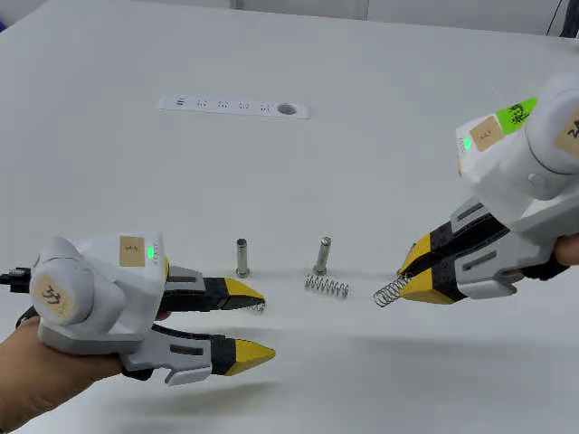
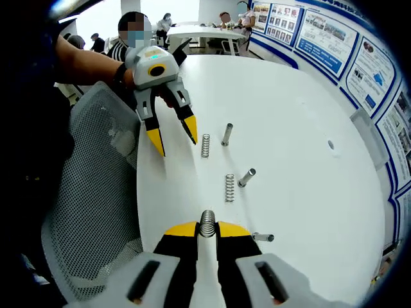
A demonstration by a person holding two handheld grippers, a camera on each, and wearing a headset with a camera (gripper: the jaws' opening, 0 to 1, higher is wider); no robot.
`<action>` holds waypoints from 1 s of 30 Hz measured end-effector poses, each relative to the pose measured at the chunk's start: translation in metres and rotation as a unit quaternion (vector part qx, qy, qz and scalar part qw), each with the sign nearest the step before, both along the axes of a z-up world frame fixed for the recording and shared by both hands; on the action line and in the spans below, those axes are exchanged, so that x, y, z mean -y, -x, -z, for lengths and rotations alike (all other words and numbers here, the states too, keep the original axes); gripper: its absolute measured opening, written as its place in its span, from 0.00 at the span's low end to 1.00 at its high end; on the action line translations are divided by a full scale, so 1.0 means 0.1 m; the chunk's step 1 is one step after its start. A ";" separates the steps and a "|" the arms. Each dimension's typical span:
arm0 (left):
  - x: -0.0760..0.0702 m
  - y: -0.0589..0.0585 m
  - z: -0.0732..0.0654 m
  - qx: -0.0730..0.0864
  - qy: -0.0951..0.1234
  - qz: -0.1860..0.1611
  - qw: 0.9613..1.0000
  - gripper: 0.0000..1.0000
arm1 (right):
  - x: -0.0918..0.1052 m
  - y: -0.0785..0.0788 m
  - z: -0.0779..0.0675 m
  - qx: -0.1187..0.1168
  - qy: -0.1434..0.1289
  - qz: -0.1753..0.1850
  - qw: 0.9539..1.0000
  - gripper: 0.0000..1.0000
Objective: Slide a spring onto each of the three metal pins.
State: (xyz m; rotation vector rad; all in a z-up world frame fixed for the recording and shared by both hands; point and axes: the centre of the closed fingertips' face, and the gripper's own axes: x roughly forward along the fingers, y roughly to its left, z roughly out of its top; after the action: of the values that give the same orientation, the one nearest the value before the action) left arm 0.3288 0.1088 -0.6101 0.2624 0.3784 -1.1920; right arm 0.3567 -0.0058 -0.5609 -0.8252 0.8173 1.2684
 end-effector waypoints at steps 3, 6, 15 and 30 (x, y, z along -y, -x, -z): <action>-0.04 0.00 0.00 0.000 0.001 -0.008 1.000 0.35 | 0.08 -0.06 -0.04 0.003 0.013 0.003 1.000 0.11; -0.06 0.00 -0.01 0.000 0.001 -0.013 1.000 0.36 | 0.16 -0.14 -0.09 0.012 0.030 0.005 0.999 0.11; -0.08 0.02 -0.02 -0.001 0.008 -0.025 1.000 0.36 | 0.34 -0.40 -0.16 0.039 0.083 0.007 0.996 0.11; -0.12 0.03 -0.03 -0.001 0.014 -0.037 0.999 0.38 | 0.36 -0.71 -0.02 0.042 0.141 -0.011 0.989 0.11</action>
State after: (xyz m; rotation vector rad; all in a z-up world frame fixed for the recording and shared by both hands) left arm 0.3258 0.1212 -0.6069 0.2221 0.3696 -1.1229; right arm 0.4279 -0.0421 -0.5593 -1.1095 0.9339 1.1433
